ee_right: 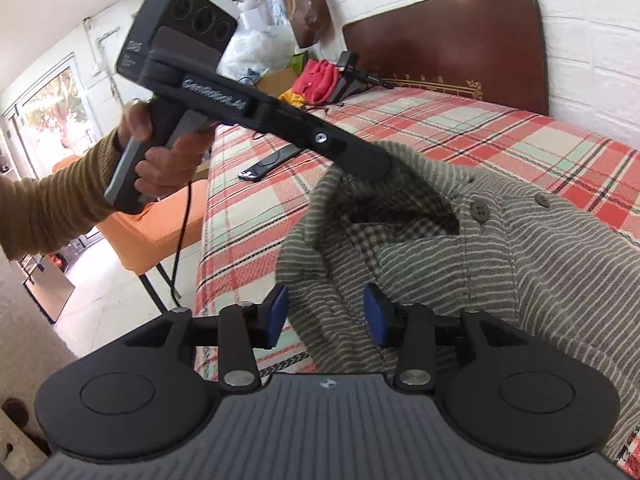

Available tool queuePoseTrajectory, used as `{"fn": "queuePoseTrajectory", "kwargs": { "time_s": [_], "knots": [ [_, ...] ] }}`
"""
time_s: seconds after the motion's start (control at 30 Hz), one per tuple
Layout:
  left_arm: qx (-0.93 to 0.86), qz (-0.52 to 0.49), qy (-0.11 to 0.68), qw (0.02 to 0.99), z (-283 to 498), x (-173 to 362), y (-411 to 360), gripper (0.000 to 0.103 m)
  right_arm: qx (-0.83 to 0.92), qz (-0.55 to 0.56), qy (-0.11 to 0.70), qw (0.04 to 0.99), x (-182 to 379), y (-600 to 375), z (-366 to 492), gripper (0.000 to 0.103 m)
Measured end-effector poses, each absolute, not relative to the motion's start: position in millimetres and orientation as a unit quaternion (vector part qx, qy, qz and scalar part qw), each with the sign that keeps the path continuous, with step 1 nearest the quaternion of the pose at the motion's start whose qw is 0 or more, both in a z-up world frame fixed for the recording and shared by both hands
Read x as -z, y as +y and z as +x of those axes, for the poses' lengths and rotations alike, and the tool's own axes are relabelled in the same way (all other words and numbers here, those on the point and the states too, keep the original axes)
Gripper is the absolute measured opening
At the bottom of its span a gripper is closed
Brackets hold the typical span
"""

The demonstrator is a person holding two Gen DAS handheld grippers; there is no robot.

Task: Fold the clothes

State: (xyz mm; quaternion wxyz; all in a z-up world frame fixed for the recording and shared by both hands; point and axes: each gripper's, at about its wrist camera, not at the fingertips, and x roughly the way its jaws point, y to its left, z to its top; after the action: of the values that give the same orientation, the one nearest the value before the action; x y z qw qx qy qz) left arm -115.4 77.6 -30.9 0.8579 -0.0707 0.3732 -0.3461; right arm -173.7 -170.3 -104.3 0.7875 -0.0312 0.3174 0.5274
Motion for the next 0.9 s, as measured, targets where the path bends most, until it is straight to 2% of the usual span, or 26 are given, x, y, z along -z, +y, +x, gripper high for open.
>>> {"fn": "queuePoseTrajectory", "kwargs": {
  "time_s": [0.1, 0.13, 0.27, 0.3, 0.33, 0.43, 0.57, 0.63, 0.67, 0.73, 0.8, 0.9],
  "knots": [
    [0.344, -0.080, 0.373, 0.858, -113.7, 29.6, 79.2, 0.003, -0.521, -0.052, 0.314, 0.792, 106.8, -166.3, -178.0, 0.047],
    [0.343, -0.081, 0.372, 0.859, -113.6, 29.1, 79.6, 0.003, -0.520, -0.055, 0.315, 0.792, 107.8, -165.0, -178.0, 0.039],
    [0.337, -0.083, 0.370, 0.862, -113.3, 27.8, 82.6, 0.003, -0.511, -0.056, 0.322, 0.795, 111.6, -164.9, -178.7, 0.018],
    [0.334, -0.084, 0.370, 0.863, -113.1, 27.7, 83.8, 0.003, -0.506, -0.058, 0.323, 0.797, 112.3, -165.6, -179.1, 0.007],
    [0.330, -0.085, 0.370, 0.864, -112.0, 28.0, 85.6, 0.003, -0.496, -0.065, 0.322, 0.803, 112.1, -166.1, -180.3, 0.004],
    [0.315, -0.083, 0.372, 0.869, -110.5, 31.3, 91.8, 0.003, -0.458, -0.127, 0.286, 0.832, 104.4, -164.4, -198.5, 0.003],
    [0.312, -0.077, 0.393, 0.862, -119.3, 43.0, 98.5, 0.005, -0.388, -0.329, 0.179, 0.842, 110.8, -145.7, -254.1, 0.003],
    [0.312, -0.060, 0.395, 0.862, -129.4, 45.4, 96.7, 0.014, -0.389, -0.373, 0.167, 0.826, 121.7, -139.9, -269.1, 0.003],
    [0.312, -0.047, 0.394, 0.864, -136.4, 45.3, 93.9, 0.033, -0.390, -0.387, 0.164, 0.819, 126.4, -138.3, -274.1, 0.003],
    [0.311, -0.022, 0.389, 0.867, -150.7, 44.5, 88.5, 0.039, -0.383, -0.405, 0.153, 0.816, 130.7, -137.8, -279.0, 0.003],
    [0.300, -0.007, 0.379, 0.876, -166.0, 37.9, 85.1, 0.055, -0.378, -0.399, 0.148, 0.822, 127.5, -138.3, -279.2, 0.003],
    [0.293, 0.022, 0.376, 0.879, -185.6, 31.8, 69.0, 0.060, -0.371, -0.413, 0.126, 0.822, 127.9, -135.2, -283.8, 0.004]
  ]
}}
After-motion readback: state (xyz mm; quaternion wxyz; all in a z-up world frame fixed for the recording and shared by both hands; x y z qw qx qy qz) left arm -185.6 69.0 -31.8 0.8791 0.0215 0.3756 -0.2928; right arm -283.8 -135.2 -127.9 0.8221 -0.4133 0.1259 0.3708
